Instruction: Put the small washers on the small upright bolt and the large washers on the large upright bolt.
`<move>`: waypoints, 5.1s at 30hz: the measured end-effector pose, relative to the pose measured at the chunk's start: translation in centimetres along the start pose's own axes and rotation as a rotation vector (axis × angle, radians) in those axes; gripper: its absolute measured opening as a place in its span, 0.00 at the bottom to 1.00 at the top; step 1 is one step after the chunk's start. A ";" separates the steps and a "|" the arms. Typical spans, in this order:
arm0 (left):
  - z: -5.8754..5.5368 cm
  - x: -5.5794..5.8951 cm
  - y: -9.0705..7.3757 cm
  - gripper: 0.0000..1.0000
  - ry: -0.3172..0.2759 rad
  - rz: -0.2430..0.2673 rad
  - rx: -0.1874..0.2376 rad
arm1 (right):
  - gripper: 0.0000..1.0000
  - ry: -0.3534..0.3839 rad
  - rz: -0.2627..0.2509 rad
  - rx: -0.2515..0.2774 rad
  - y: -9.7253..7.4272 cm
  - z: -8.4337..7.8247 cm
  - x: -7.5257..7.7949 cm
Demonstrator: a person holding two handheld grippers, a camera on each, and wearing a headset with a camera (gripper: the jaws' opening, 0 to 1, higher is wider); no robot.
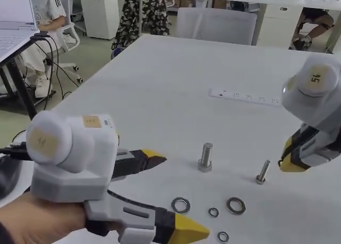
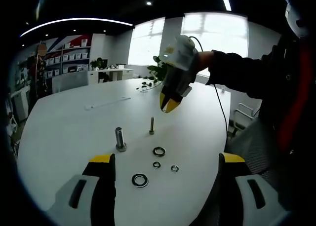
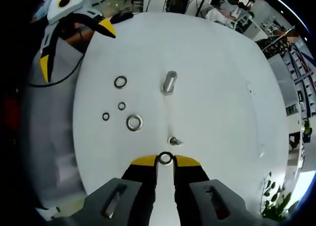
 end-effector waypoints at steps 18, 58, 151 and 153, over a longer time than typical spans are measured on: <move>-0.4 -0.2 0.7 0.86 0.007 -0.018 -0.028 | 0.13 -0.026 0.027 -0.005 1.8 1.2 1.9; -0.9 -0.5 0.9 0.85 -0.003 -0.013 -0.032 | 0.13 -0.028 0.085 -0.056 4.4 0.4 2.1; -1.3 -0.3 1.1 0.83 -0.018 -0.027 -0.043 | 0.27 0.011 0.084 -0.065 7.7 -2.0 1.2; -1.3 -0.3 1.1 0.83 -0.016 -0.028 -0.043 | 0.27 0.016 0.079 -0.064 7.5 -2.2 1.1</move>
Point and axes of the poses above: the centre of the closed fingertips' face, and the gripper's own axes: y roughly forward along the fingers, x roughly to its right, z roughly out of its top, the point moved 2 cm from there along -y, roughly backward along the fingers, and after that the axes turned 3 degrees about y, right-handed, at the moved point
